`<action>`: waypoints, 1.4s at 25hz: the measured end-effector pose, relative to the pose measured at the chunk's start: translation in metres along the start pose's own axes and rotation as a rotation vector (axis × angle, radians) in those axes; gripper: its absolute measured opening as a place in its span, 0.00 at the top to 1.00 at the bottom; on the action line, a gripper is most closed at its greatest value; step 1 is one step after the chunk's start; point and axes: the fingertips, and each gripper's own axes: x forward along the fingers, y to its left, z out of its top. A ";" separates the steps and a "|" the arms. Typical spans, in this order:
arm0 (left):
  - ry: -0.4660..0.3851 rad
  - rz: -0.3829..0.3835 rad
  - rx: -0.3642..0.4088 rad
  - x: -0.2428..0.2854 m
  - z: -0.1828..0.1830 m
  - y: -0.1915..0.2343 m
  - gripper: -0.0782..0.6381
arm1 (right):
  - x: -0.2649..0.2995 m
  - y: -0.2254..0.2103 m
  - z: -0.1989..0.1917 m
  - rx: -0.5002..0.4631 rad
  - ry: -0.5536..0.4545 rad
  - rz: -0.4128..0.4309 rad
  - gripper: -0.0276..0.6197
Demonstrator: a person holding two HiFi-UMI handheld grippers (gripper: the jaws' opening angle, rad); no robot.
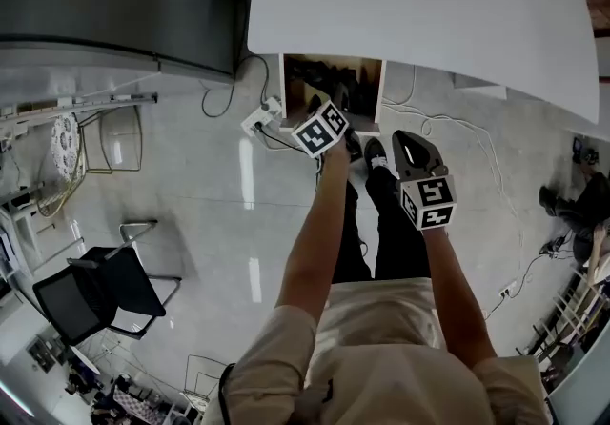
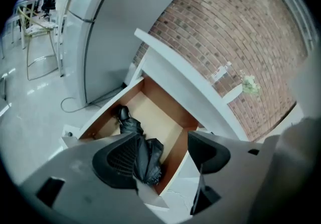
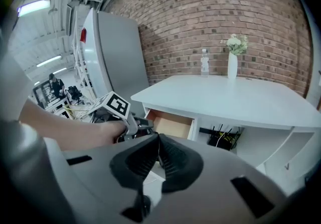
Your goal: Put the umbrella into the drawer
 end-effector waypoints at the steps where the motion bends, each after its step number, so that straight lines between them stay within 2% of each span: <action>1: -0.017 -0.007 0.023 -0.010 0.006 -0.003 0.46 | -0.002 0.002 0.004 -0.002 -0.003 0.003 0.85; 6: -0.042 -0.063 0.142 -0.061 0.017 -0.023 0.46 | -0.012 0.008 0.017 0.003 -0.021 0.016 0.85; 11: -0.053 -0.119 0.134 -0.103 0.027 -0.024 0.46 | -0.006 0.033 0.028 0.022 -0.025 0.066 0.85; 14: -0.054 -0.168 0.159 -0.125 0.034 -0.034 0.46 | -0.005 0.046 0.035 0.007 -0.019 0.097 0.85; 21: -0.078 -0.245 0.321 -0.173 0.046 -0.056 0.46 | 0.001 0.070 0.043 -0.039 -0.018 0.174 0.85; 29: -0.067 -0.284 0.401 -0.217 0.044 -0.041 0.46 | -0.005 0.105 0.032 -0.041 0.004 0.215 0.85; 35: -0.075 -0.277 0.469 -0.227 0.039 -0.028 0.47 | 0.003 0.100 0.029 -0.034 0.028 0.197 0.85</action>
